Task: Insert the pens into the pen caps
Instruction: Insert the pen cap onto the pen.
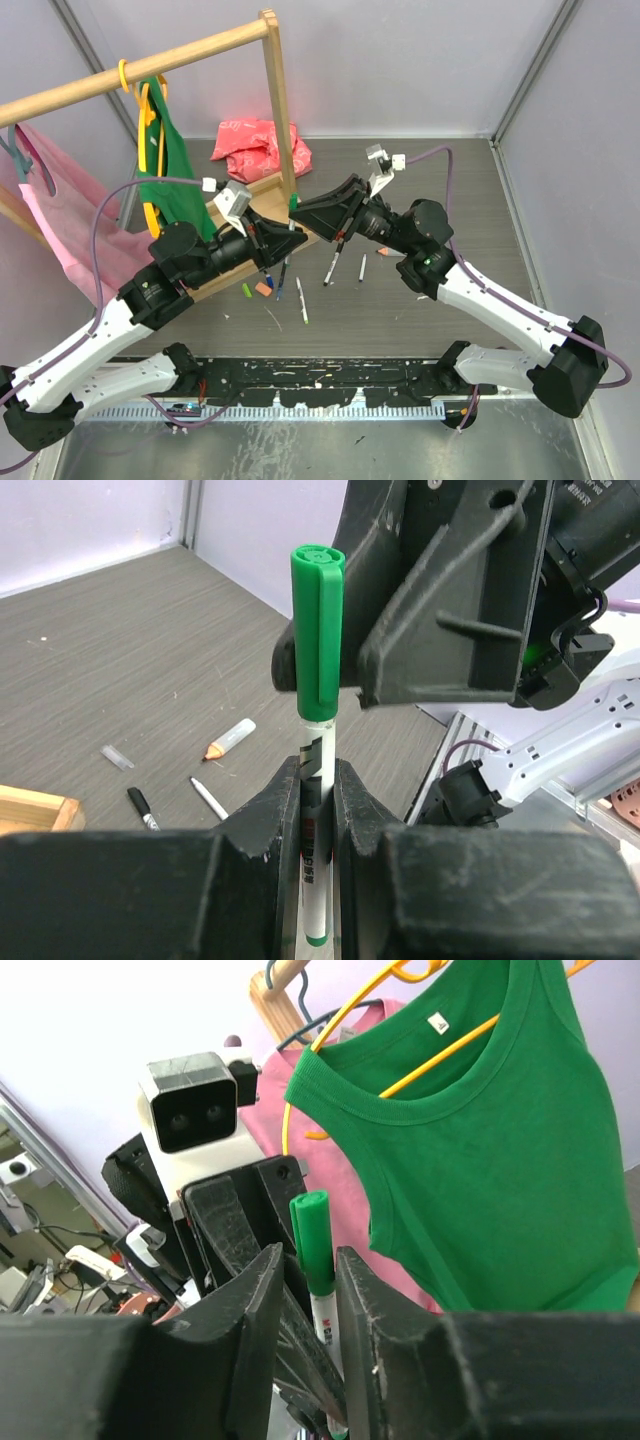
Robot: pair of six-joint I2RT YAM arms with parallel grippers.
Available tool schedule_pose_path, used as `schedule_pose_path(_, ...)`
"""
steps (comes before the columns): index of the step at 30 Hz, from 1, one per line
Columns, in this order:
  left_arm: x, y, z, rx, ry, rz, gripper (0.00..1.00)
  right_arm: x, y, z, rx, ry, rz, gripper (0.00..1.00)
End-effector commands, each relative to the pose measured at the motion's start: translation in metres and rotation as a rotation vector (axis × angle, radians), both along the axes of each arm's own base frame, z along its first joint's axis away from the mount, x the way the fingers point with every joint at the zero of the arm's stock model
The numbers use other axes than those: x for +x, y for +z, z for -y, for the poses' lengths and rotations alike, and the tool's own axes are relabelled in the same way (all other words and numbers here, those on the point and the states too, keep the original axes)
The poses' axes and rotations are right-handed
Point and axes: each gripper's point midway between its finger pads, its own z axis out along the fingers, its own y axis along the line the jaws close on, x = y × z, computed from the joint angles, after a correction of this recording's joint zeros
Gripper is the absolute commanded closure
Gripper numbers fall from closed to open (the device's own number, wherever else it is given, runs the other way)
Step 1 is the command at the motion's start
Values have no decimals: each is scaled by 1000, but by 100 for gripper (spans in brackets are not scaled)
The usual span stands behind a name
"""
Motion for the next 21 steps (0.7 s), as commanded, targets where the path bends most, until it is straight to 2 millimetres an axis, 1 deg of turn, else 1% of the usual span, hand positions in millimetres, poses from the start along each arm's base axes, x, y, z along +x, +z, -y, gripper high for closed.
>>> schedule_pose_path(1, 2, 37, -8, -94, 34, 78, 100, -16, 19, 6, 25, 20, 72, 65)
schedule_pose_path(10, -1, 35, -10, -84, 31, 70, 100, -12, 35, 22, 7, -89, 128, 56)
schedule_pose_path(19, -20, 40, -4, -84, -74, 84, 100, -11, 52, 30, -33, -148, 192, 54)
schedule_pose_path(21, -22, 39, -3, -80, -91, 82, 100, -11, 56, 31, -35, -156, 208, 54)
